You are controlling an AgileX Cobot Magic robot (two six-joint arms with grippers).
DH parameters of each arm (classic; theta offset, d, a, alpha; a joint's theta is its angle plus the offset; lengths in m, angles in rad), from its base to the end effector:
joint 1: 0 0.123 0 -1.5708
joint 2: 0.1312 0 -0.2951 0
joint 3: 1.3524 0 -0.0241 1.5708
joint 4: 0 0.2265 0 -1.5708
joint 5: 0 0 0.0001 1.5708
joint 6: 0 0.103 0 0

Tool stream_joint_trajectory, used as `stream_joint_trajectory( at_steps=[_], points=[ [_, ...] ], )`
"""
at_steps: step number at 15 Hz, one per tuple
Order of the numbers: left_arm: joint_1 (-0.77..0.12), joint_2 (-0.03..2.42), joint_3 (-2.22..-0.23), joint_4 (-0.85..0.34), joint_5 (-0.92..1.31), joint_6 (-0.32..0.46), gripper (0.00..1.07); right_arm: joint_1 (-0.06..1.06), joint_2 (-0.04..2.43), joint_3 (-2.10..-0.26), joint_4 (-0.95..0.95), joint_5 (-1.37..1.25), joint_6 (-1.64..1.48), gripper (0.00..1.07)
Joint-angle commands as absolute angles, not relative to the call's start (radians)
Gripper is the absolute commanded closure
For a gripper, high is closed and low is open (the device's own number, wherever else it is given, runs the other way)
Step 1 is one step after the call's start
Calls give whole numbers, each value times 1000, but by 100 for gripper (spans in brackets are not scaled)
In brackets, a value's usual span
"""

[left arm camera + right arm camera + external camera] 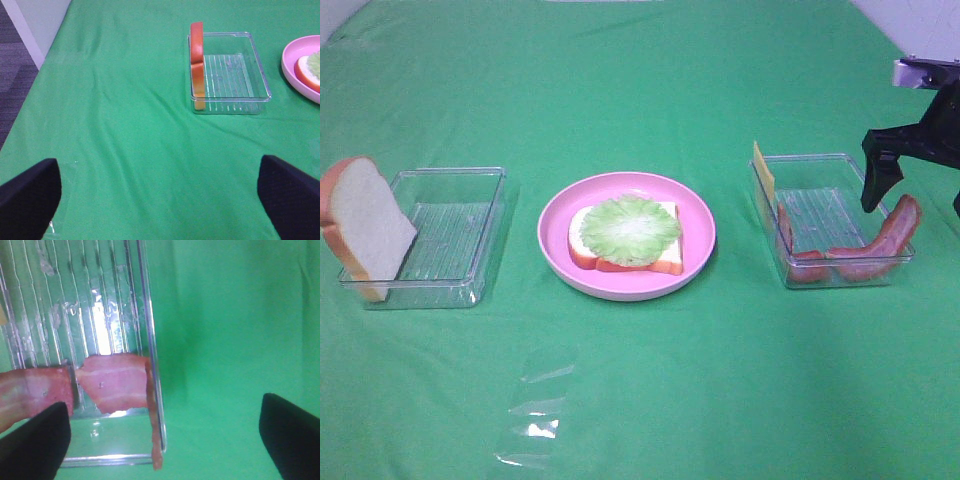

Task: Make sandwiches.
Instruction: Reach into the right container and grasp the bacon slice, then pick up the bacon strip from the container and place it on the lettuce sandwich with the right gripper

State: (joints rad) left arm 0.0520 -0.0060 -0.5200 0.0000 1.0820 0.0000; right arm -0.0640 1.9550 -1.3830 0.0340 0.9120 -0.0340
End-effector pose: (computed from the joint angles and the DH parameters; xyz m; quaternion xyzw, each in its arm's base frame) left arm -0.0295 -0.0015 0.2633 -0.0221 0.8517 0.0136 0.5234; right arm 0.3742 -0.0212 0.1941 0.0241 0.9958 0.0100 0.0875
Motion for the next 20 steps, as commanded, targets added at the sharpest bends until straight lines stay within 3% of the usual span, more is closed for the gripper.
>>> stream_joint_trajectory(
  at_steps=[1,3,5,7,10,11,20],
  points=[
    [54,-21,-517,0,1075,0,7,-65,1994,-1375,49,894,-27,10],
    [54,-21,-517,0,1075,0,7,-65,2011,-1375,58,884,-27,16],
    [54,-21,-517,0,1075,0,7,-65,2011,-1375,58,879,-22,31],
    [54,-21,-517,0,1075,0,7,-65,2011,-1375,57,872,-6,55],
    [54,-21,-517,0,1075,0,7,-65,2011,-1375,13,854,37,103],
    [54,-21,-517,0,1075,0,7,-65,2011,-1375,11,854,37,107],
    [54,-21,-517,0,1075,0,7,-36,1900,-1377,153,895,-50,107]
  ],
)
